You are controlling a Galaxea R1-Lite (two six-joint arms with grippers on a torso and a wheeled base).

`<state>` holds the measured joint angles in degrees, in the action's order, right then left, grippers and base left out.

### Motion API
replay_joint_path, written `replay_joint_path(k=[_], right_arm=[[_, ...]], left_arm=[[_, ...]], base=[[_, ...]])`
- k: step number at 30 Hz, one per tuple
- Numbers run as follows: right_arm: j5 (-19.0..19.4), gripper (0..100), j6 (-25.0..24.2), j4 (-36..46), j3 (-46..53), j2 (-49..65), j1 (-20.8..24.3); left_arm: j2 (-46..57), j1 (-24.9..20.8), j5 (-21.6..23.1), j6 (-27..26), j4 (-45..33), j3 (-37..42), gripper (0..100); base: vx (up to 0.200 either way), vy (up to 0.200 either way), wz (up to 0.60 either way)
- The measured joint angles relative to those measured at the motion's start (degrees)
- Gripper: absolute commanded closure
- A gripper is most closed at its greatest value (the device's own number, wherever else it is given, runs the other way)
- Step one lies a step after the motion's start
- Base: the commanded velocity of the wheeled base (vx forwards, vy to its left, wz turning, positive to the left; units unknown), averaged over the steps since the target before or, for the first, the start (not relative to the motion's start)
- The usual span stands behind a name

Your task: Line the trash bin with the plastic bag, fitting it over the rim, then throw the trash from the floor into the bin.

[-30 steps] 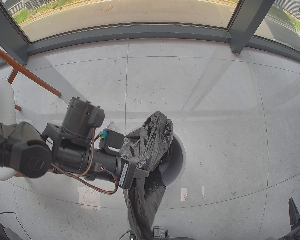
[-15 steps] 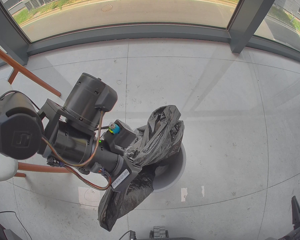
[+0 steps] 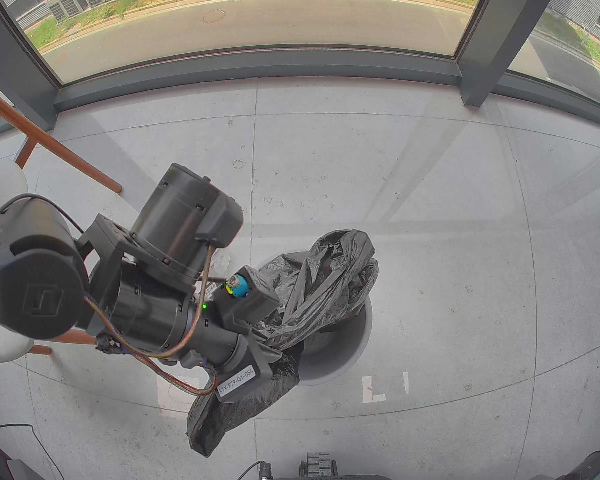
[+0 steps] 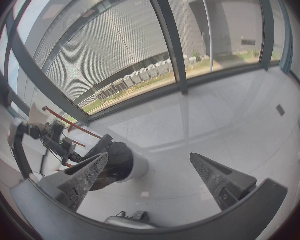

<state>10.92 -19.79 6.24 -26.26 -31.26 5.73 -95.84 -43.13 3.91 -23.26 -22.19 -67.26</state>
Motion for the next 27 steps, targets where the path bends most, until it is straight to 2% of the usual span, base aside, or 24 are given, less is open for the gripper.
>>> replay_joint_path(k=[4,5,6,8,9,13,20,27], right_arm=[[0.87,0,-5.56,5.35,-6.16,-8.18,6.42],[1.00,0,-8.27,6.60,-8.30,-11.52,9.79],[1.00,0,-8.84,6.78,-8.78,-12.23,10.50],[1.04,0,-13.00,7.96,-11.91,-17.14,15.10],[0.90,0,-15.57,8.59,-14.09,-20.37,17.73],[-0.55,0,-21.04,10.25,-20.19,-29.99,23.34],[-3.68,0,-24.88,12.23,-30.18,-45.90,29.33],[-11.81,0,-25.12,14.20,-40.41,-58.76,34.37]], left_arm=[[0.22,-0.06,-1.84,-0.61,0.71,0.98,100],[0.32,-0.15,-2.57,-0.79,1.26,1.39,100],[0.32,-0.17,-2.66,-0.79,1.33,1.44,100],[0.43,-0.20,-3.40,-1.01,2.18,1.99,100],[0.50,-0.26,-3.89,-1.15,2.82,2.38,100],[0.61,-0.39,-6.29,-1.67,5.00,3.19,100],[0.48,-2.15,-14.01,-2.93,10.69,4.13,100],[-0.52,-5.07,-20.19,-4.68,13.17,4.77,100]], base=[[0.000,0.000,0.00],[0.000,0.000,0.00],[0.000,0.000,0.00],[0.000,0.000,0.00],[0.000,0.000,0.00],[0.000,0.000,0.00],[0.000,0.000,0.00],[0.000,0.000,0.00]])
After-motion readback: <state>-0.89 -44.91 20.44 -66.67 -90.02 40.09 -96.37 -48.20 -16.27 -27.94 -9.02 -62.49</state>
